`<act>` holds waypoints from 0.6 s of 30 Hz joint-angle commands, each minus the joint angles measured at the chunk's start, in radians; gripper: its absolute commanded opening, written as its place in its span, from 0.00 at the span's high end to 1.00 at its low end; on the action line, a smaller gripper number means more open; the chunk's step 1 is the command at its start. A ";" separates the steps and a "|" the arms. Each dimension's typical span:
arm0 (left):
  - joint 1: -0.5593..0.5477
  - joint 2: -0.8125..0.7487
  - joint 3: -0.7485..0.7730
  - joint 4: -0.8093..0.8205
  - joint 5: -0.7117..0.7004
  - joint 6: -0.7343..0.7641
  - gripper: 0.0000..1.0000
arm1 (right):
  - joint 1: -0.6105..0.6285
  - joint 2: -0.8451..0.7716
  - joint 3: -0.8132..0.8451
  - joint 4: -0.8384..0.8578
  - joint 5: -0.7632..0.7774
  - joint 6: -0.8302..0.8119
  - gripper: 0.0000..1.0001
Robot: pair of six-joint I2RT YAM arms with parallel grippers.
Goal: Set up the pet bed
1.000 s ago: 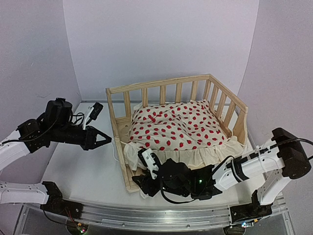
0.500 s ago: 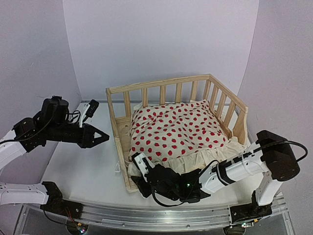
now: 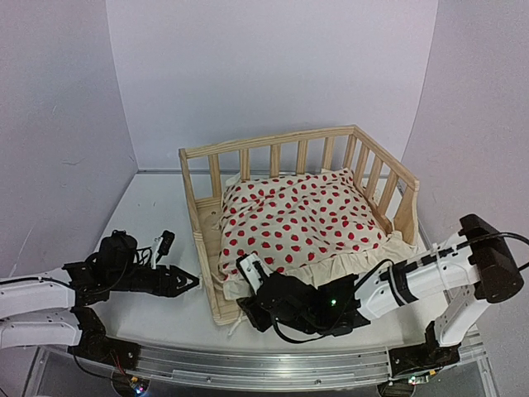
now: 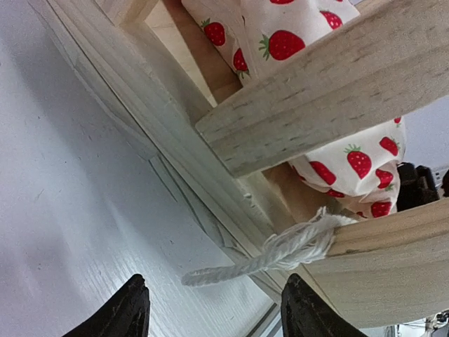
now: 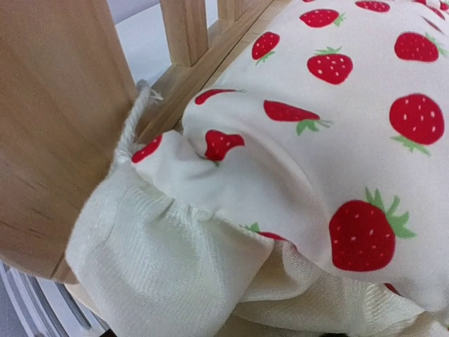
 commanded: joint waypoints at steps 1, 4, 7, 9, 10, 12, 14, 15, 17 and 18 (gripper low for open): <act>-0.002 0.035 -0.020 0.222 0.038 0.062 0.34 | 0.004 -0.117 0.139 -0.264 -0.143 -0.032 0.44; -0.001 0.050 -0.061 0.256 0.019 0.087 0.32 | 0.004 -0.173 0.156 -0.309 -0.208 -0.050 0.34; -0.002 0.072 -0.104 0.360 0.032 0.084 0.33 | 0.005 -0.182 0.201 -0.303 -0.269 -0.072 0.24; -0.001 0.096 -0.111 0.395 0.038 0.092 0.34 | 0.011 -0.160 0.230 -0.263 -0.284 -0.104 0.21; -0.001 0.108 -0.111 0.400 0.043 0.098 0.34 | 0.014 -0.140 0.254 -0.251 -0.276 -0.119 0.19; -0.001 0.130 -0.111 0.404 0.053 0.109 0.36 | 0.029 -0.109 0.306 -0.252 -0.214 -0.136 0.17; -0.001 0.149 -0.118 0.419 0.069 0.120 0.37 | 0.038 -0.089 0.327 -0.226 -0.138 -0.131 0.17; -0.001 0.160 -0.121 0.425 0.071 0.125 0.40 | 0.036 -0.072 0.340 -0.218 -0.087 -0.128 0.18; -0.001 0.189 -0.122 0.433 0.067 0.131 0.47 | 0.037 -0.027 0.389 -0.216 -0.031 -0.164 0.20; -0.001 0.213 -0.117 0.434 0.072 0.132 0.51 | 0.038 -0.003 0.422 -0.212 -0.009 -0.182 0.21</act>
